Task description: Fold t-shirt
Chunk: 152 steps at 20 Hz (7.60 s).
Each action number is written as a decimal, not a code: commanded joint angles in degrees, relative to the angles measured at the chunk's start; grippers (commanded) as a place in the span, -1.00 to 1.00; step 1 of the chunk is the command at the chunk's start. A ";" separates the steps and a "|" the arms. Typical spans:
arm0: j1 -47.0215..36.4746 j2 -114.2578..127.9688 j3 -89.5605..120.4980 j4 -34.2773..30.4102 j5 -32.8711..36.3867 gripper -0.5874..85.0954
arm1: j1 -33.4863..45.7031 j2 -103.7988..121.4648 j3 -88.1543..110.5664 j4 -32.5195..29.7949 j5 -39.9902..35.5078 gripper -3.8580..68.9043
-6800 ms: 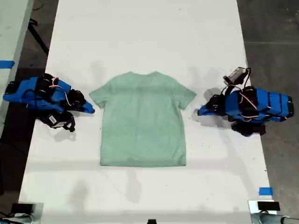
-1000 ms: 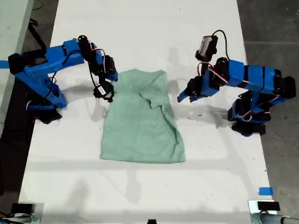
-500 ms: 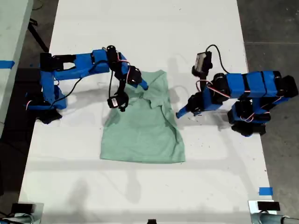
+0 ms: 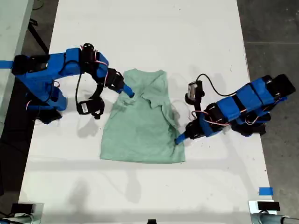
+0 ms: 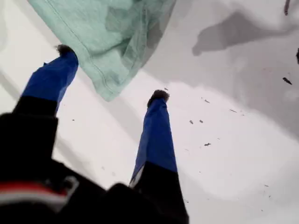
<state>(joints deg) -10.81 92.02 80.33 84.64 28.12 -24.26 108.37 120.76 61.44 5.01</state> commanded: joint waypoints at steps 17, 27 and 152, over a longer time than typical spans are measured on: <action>33.93 12.22 30.50 -9.84 -37.27 -0.41 | 0.70 -22.59 -30.23 -4.48 -2.11 -0.92; 35.51 8.35 30.67 -16.61 -39.55 -0.42 | 4.48 -46.67 -61.70 -9.67 -2.90 0.12; 21.45 -3.52 1.23 -21.53 -34.54 -0.99 | 14.15 -23.38 -40.87 -12.04 2.37 -0.93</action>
<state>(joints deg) 17.31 83.32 81.21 61.00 -9.76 -15.29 74.88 74.27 53.09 10.63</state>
